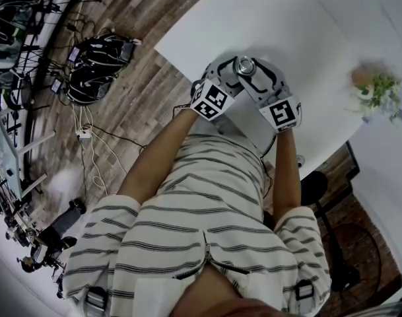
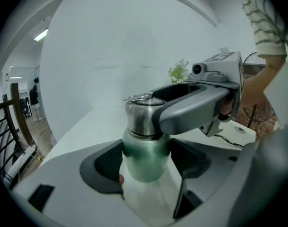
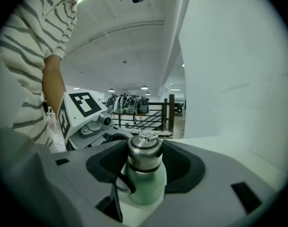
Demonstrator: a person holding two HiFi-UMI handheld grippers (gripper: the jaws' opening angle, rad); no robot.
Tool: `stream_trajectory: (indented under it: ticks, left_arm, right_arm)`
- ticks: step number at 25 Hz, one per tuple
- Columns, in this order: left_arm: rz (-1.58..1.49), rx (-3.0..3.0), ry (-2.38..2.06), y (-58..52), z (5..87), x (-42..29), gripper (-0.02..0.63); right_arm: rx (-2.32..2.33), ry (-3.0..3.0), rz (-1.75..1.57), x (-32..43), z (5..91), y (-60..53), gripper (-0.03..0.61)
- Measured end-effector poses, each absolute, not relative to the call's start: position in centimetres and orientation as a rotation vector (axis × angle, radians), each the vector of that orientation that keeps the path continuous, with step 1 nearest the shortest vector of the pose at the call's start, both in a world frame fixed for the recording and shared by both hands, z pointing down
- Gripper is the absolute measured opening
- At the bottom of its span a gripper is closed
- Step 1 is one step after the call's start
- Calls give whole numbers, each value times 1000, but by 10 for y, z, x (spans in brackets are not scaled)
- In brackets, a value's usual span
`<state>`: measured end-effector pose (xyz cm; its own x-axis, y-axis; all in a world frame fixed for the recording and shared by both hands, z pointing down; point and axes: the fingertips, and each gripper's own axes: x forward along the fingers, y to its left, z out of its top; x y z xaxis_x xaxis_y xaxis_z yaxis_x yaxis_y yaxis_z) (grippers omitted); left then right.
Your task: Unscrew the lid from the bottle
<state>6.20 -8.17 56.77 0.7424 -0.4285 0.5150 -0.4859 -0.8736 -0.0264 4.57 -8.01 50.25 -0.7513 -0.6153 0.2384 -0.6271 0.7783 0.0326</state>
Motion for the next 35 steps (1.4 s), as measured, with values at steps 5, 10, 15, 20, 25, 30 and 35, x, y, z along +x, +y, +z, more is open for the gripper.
stream_trajectory:
  ticks: [5,10,15,20,25,30,35]
  left_arm:
    - [800,2831,-741,-83,566,61,316]
    - [804,2830,-734,-82,565,62,316]
    - [807,2830,-729,-83,567,61,316]
    - [805,2830,-736,-85,564,62,316]
    - [807,2829,-736,-83,565,62,316]
    - [801,2829,-740,-86,566,62,316]
    - [793,2836,-739,-84,564,63,316]
  right_arm:
    - [618,-2819,44,44,500,-79,241]
    - [303,-2832,62,46,500,-77,241]
    - [161,-2802,76,46,502,-78,239]
    - [133,-2786,63,47,500,-79,239]
    - [212,-2830,154,46,497,-78,244]
    - [532,-2903,117,51,479,-83,340]
    - [1042,-2773,55,61,472,-81,299]
